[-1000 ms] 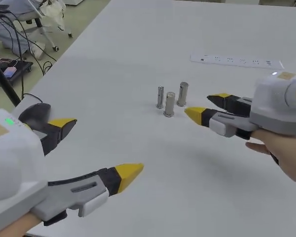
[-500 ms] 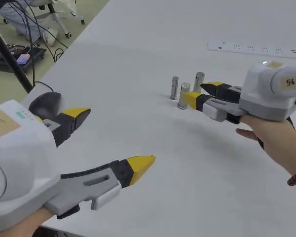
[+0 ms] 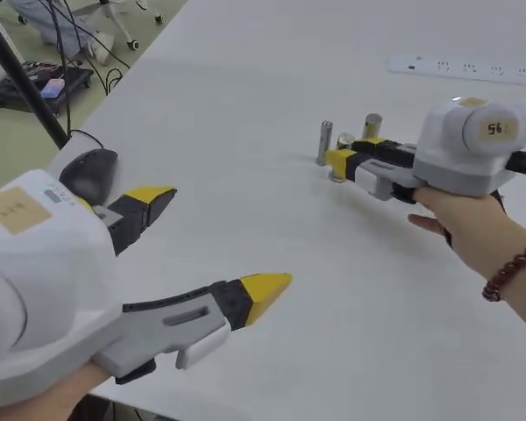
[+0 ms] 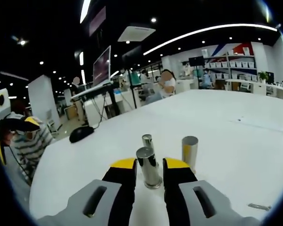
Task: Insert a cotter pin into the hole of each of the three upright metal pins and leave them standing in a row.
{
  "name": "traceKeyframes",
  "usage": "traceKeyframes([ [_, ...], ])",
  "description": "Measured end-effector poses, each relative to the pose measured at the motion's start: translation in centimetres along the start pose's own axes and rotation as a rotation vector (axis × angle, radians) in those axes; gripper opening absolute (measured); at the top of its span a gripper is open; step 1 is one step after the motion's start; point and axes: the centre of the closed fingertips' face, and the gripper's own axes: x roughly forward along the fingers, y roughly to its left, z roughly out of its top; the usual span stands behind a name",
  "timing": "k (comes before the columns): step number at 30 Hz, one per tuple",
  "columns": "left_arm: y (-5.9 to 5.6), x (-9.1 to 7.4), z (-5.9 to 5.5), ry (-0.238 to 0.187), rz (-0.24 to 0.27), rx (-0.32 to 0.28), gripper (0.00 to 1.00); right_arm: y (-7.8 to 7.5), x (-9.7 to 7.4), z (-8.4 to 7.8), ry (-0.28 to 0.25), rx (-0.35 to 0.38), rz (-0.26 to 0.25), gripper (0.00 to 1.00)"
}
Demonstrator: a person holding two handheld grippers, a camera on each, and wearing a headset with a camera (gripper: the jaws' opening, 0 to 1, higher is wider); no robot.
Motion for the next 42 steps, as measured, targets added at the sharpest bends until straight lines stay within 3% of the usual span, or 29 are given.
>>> traceKeyframes([
  [13, -0.1, 0.2, 0.1, 0.003, -0.001, 0.000, 0.77, 0.2, 0.2, 0.2, -0.015, -0.004, 0.007, 0.16],
  [24, -0.2, 0.0, 0.2, 0.003, -0.003, 0.003, 0.76, 0.7, 0.0, 0.1, 0.011, -0.042, 0.003, 0.13],
  [36, -0.9, -0.2, 0.5, -0.007, -0.019, 0.014, 0.76, 1.3, -1.8, -0.4, 0.024, -0.077, -0.013, 0.13],
  [42, -1.3, -0.3, 0.9, -0.016, -0.028, 0.016, 0.76, 1.4, -3.2, -0.2, 0.028, -0.127, -0.059, 0.13],
])
